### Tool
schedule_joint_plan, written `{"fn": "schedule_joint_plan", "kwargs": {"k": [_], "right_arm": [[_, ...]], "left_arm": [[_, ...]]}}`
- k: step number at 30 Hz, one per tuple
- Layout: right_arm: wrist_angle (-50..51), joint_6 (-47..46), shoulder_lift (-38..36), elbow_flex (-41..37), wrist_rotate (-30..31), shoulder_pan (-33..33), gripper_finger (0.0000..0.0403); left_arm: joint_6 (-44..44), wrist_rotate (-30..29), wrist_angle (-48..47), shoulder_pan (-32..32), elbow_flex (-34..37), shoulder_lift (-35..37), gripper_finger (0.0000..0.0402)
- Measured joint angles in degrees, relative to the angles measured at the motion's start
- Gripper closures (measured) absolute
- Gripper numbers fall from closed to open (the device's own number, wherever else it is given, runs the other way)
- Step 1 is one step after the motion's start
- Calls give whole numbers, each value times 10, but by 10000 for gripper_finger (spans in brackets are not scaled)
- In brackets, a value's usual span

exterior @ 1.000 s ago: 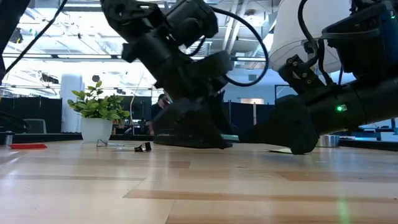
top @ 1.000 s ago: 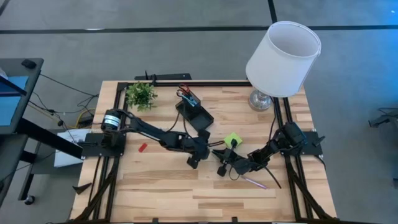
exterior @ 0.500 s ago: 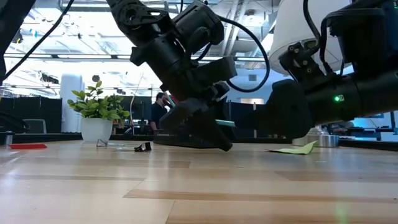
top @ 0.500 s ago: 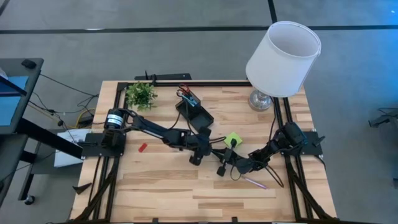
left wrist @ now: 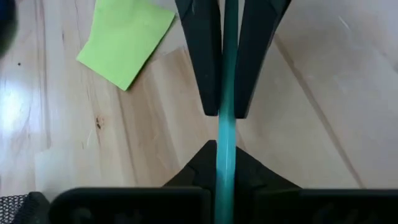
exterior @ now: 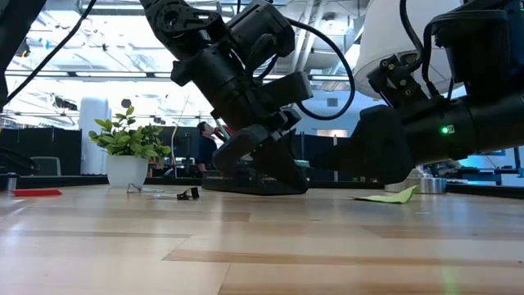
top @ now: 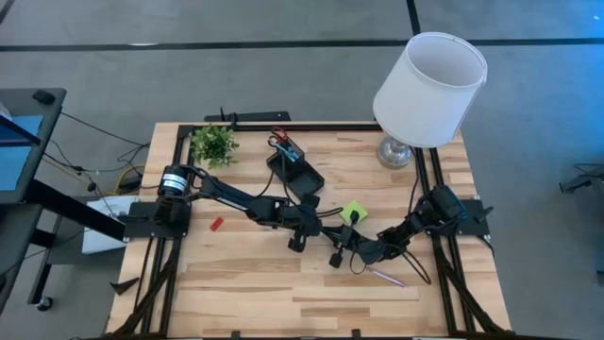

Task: Pick and place office supplies into organizer
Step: Put the blue pencil into the desk organizer

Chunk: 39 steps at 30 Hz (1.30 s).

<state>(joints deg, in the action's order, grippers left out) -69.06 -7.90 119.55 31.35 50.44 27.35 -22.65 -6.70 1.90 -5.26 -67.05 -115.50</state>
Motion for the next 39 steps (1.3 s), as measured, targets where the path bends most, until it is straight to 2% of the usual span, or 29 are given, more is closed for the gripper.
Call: {"fn": "schedule_joint_plan", "kwargs": {"k": [6, 14, 19, 22, 26, 31, 34, 39], "right_arm": [[0, 5, 0, 0, -10, 0, 384], [-19, 9, 0, 0, -3, 22, 335], [-24, 12, 0, 0, 21, 44, 322], [-29, 47, -14, -1, 58, 68, 322], [-31, 109, -62, 0, 118, 117, 322], [-13, 165, -119, 0, 205, 177, 322], [10, 167, -129, 0, 237, 207, 322], [50, 116, -113, 0, 279, 234, 321]], "left_arm": [[11, 1, -2, 0, 0, 0, 398], [36, -5, 2, -2, 1, 0, 400], [39, -12, 2, -11, 1, 1, 401], [50, -26, -17, -15, 1, 8, 401], [79, -79, -51, -17, 1, 33, 401], [138, -81, -79, -19, 0, 92, 401], [154, -90, -99, -17, 0, 136, 401], [180, -170, -197, -17, 0, 222, 401]]}}
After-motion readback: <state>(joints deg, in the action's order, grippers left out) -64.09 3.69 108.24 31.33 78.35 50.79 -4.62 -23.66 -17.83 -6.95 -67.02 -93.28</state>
